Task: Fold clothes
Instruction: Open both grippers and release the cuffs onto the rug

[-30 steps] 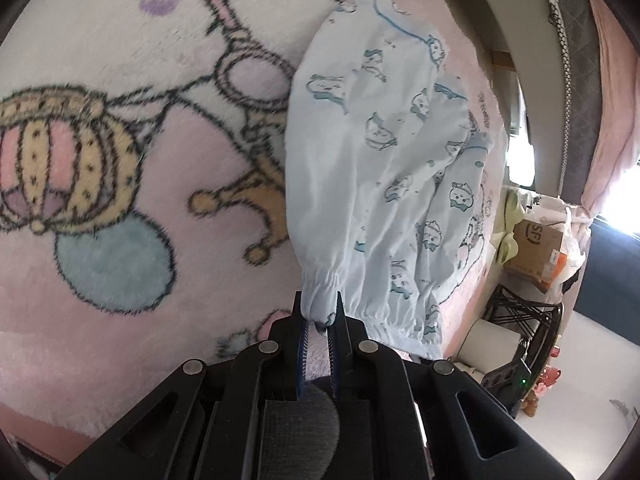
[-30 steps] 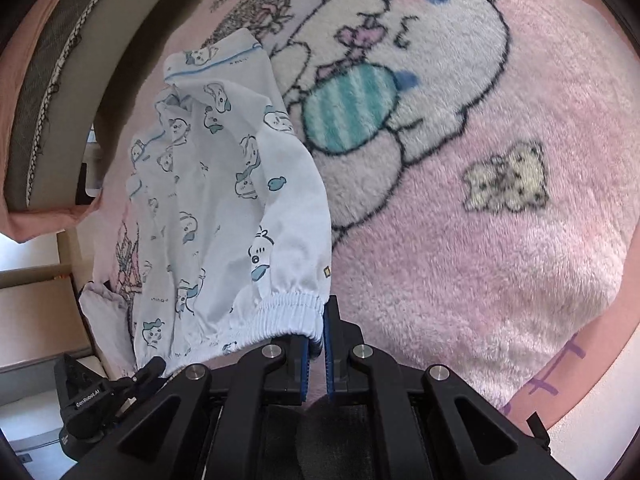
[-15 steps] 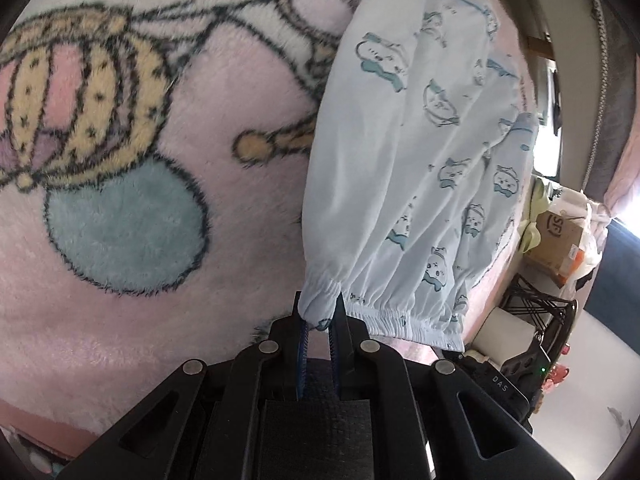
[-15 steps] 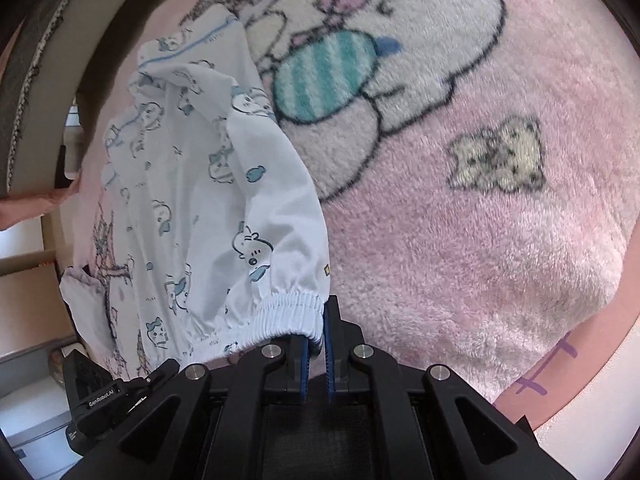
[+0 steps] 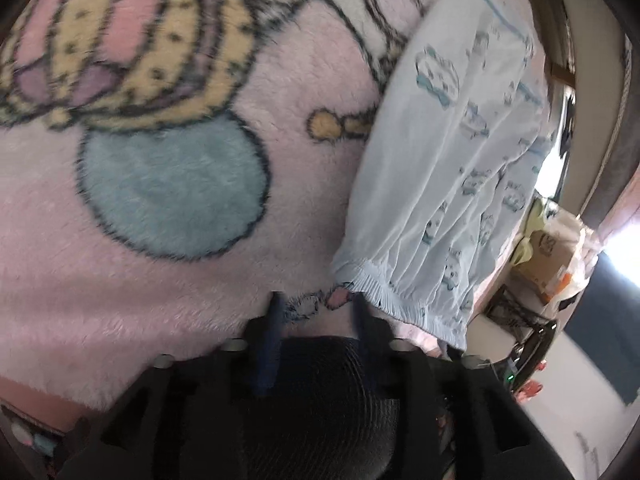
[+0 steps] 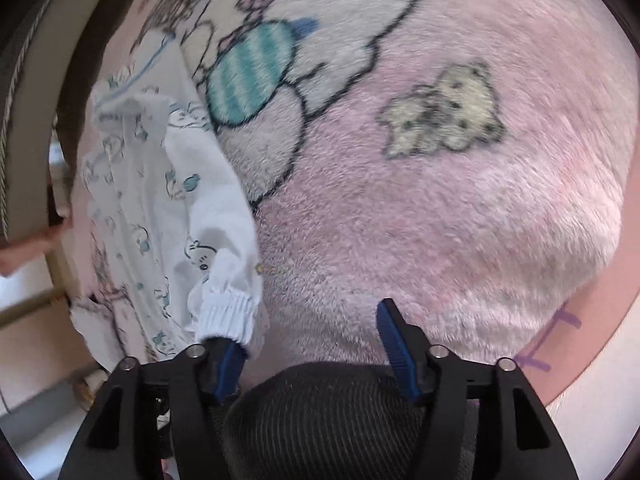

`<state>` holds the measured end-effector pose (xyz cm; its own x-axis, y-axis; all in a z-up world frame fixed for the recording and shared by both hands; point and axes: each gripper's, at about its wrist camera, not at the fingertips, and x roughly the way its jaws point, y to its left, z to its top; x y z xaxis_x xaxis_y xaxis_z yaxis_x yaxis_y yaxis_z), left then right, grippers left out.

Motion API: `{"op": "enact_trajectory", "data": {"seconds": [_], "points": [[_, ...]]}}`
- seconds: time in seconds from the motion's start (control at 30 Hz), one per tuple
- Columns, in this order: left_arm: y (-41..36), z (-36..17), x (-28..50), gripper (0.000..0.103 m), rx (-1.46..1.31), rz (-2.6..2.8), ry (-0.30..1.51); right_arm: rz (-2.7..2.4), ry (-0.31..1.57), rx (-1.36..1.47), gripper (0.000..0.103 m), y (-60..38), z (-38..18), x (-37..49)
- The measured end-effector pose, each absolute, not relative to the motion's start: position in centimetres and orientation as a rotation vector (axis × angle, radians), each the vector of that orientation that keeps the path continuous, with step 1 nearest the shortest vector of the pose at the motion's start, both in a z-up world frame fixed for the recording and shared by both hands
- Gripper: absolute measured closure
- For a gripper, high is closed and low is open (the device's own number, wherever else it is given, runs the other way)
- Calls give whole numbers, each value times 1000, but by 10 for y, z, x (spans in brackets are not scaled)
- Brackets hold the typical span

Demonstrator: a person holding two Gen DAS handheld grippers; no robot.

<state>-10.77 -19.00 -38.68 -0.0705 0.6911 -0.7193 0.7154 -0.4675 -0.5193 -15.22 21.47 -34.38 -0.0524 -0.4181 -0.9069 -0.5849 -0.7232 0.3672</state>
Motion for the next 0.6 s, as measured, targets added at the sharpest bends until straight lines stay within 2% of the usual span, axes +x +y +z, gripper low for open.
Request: {"op": "enact_trajectory", "data": {"seconds": [0.03, 0.07, 0.2, 0.33, 0.4, 0.6], "points": [[-194, -383, -107, 25, 2098, -1622, 1633, 1892, 1107, -2057, 38, 216, -340, -151], [-198, -379, -107, 21, 2072, -1629, 1655, 1896, 1105, -2050, 38, 217, -336, -151], [-205, -355, -114, 21, 2013, -1715, 1687, 1921, 1139, -2035, 38, 218, -318, -145], [-202, -336, -124, 21, 2000, -1792, 1687, 1996, 1320, -1974, 38, 221, -308, -133], [-198, -328, -128, 21, 2000, -1814, 1700, 2047, 1347, -1925, 38, 221, -303, -132], [-179, -330, -131, 21, 2030, -1815, 1698, 2094, 1405, -1837, 37, 231, -292, -127]]}}
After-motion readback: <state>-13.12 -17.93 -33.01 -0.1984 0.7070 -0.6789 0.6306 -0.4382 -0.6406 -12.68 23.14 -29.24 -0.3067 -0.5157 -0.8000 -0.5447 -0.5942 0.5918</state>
